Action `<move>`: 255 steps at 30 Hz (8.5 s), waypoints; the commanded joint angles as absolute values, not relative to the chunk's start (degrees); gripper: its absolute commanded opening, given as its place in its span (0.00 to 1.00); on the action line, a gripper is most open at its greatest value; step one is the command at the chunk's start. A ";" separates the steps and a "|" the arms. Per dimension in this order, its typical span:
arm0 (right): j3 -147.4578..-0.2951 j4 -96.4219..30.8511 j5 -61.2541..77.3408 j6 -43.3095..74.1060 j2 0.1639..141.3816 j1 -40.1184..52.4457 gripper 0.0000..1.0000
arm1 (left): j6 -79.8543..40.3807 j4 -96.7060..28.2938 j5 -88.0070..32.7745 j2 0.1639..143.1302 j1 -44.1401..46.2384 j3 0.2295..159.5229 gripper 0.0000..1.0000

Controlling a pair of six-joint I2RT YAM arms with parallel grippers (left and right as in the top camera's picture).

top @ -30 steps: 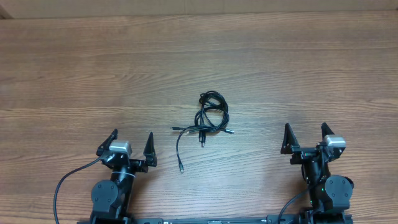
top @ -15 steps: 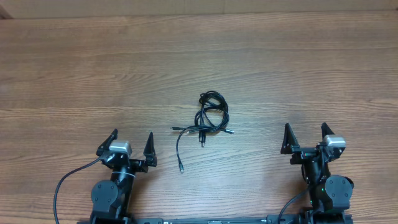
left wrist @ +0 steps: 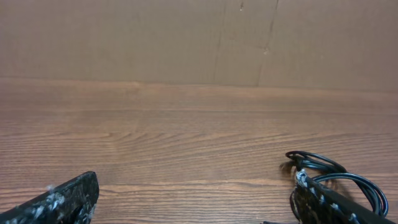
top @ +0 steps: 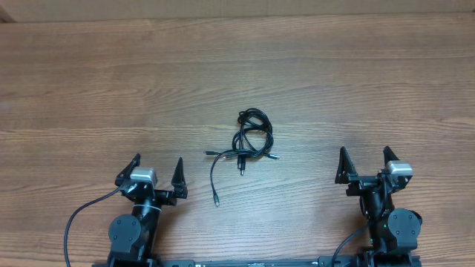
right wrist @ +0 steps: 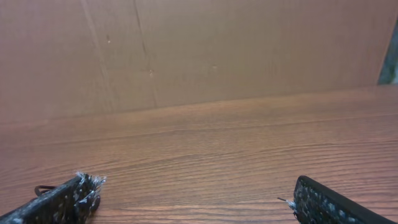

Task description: Untangle cables

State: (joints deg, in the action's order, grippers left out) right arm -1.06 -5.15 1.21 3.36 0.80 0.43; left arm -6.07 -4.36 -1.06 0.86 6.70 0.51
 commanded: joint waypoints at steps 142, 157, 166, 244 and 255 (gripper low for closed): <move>-0.47 -4.84 0.69 3.11 0.19 0.75 1.00 | 62.61 -35.55 -14.44 111.00 27.20 82.32 1.00; -0.47 -4.84 0.69 3.11 0.19 0.75 1.00 | 63.26 -33.95 -14.57 113.19 27.81 82.32 1.00; -0.47 -4.84 0.69 3.11 0.19 0.75 1.00 | 63.26 -32.05 -14.46 115.02 27.79 82.32 1.00; -0.47 -4.84 0.69 3.11 0.19 0.75 1.00 | 62.22 -35.20 -16.56 115.02 26.33 84.49 0.61; -0.47 -4.84 0.69 3.11 0.19 0.75 1.00 | 63.24 -34.68 -16.01 115.92 26.17 84.49 0.41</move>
